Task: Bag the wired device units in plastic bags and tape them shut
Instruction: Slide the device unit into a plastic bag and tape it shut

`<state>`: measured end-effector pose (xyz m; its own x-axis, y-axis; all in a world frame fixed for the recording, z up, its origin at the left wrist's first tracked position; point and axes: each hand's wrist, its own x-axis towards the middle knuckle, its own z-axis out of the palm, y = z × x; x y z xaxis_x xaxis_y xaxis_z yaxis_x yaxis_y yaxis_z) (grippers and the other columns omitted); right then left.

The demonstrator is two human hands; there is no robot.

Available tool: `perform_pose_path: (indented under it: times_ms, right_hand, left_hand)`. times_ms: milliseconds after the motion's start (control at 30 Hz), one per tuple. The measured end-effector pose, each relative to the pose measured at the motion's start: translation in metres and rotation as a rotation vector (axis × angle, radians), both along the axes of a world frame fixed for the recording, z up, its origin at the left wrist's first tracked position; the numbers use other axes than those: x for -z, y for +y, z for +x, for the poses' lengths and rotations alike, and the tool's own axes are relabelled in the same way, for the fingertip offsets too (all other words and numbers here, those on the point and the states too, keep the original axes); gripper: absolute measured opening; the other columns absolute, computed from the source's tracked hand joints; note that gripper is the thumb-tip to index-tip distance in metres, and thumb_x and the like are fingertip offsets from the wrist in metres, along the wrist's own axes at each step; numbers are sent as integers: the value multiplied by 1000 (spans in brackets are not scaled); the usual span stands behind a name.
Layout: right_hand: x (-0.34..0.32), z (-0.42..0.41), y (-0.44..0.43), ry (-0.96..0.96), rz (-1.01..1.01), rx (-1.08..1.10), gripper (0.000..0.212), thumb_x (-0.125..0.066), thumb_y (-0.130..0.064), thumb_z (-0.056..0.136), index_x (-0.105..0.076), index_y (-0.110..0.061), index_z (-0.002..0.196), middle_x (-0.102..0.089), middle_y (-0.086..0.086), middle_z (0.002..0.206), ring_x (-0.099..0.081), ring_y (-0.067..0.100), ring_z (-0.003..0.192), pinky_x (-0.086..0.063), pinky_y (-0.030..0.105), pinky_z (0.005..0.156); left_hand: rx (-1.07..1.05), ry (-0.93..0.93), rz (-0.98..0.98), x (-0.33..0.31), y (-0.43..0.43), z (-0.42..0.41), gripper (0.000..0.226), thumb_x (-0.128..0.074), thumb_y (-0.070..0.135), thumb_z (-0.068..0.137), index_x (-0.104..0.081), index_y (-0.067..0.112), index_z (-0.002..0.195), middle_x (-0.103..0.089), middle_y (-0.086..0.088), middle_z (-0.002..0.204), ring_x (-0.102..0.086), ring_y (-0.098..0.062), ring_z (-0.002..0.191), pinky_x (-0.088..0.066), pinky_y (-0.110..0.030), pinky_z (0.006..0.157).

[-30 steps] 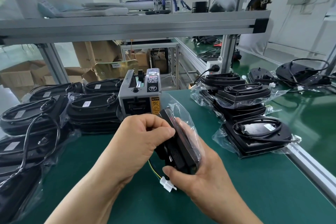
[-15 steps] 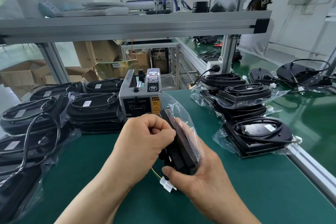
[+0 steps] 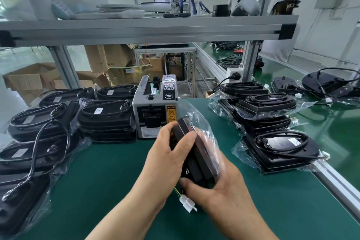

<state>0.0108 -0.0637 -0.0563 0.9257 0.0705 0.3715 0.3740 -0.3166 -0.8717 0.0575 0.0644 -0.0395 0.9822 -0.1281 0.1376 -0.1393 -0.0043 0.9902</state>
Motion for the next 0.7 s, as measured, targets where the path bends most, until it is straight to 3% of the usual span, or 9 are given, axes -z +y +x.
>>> perform_pose_path:
  times_ms: [67, 167, 267, 367, 433, 500, 567, 633, 700]
  right_hand:
    - [1, -2, 0, 22, 30, 16, 72, -76, -23, 64, -51, -70, 112, -71, -16, 96, -68, 6, 82, -56, 21, 70]
    - [9, -3, 0, 6, 80, 70, 65, -77, -26, 60, -55, -63, 110, -72, -18, 91, -67, 2, 76, -50, 10, 63]
    - [20, -1, 3, -54, 102, 107, 67, -78, -27, 59, -56, -60, 113, -72, -20, 92, -68, 0, 81, -47, 6, 64]
    - [27, 6, 5, -134, 112, 71, 86, -82, -21, 65, -45, -67, 128, -69, -20, 114, -67, 2, 104, -51, 12, 83]
    - [27, 11, 2, -117, 59, -66, 104, -87, -20, 71, -27, -58, 146, -51, -27, 142, -52, 0, 130, -46, 15, 100]
    - [28, 13, -10, -63, -34, -229, 118, -89, -33, 71, -8, -47, 156, -26, -33, 156, -30, -2, 145, -36, 13, 109]
    - [26, 5, -23, -1, -109, -309, 120, -85, -54, 68, -3, -50, 155, -13, -33, 160, -17, -5, 149, -28, 19, 117]
    - [24, -4, -31, 58, -83, -272, 108, -77, -72, 63, -16, -57, 151, -19, -35, 158, -19, -7, 147, -25, 32, 118]
    - [22, -9, -30, 73, -2, -62, 97, -75, -71, 61, -29, -59, 146, -30, -40, 150, -28, -12, 141, -30, 32, 116]
  left_hand:
    - [121, -7, 4, 3, 4, 0, 25, -65, 36, 94, -64, 31, 119, -74, 7, 108, -69, -6, 100, -51, -11, 78]
    - [284, 0, 2, 4, 12, 1, 39, -70, 37, 85, -64, 33, 123, -72, 2, 116, -67, -11, 109, -50, -14, 86]
    - [283, -45, 16, 4, 15, 4, 40, -73, 34, 80, -66, 34, 120, -72, 0, 115, -67, -15, 109, -51, -18, 86]
    - [220, -166, 112, -1, 18, 7, 45, -74, 36, 77, -63, 40, 120, -72, 6, 114, -67, -12, 106, -51, -17, 85]
    - [167, -235, 196, -2, 23, 10, 48, -74, 36, 76, -60, 45, 122, -70, 11, 116, -66, -8, 106, -51, -17, 86]
    - [120, -260, 272, 3, 30, 12, 56, -74, 36, 74, -57, 45, 126, -67, 14, 121, -64, -8, 109, -52, -26, 92]
    - [100, -283, 341, 11, 34, 10, 66, -76, 37, 72, -53, 45, 132, -60, 18, 132, -59, -8, 120, -47, -34, 103]
    - [95, -355, 397, 21, 35, 6, 73, -78, 37, 71, -50, 43, 137, -53, 22, 140, -49, -4, 132, -38, -21, 108]
    - [90, -431, 449, 31, 29, 1, 75, -78, 36, 71, -48, 42, 139, -48, 27, 142, -42, 1, 136, -30, -8, 106]
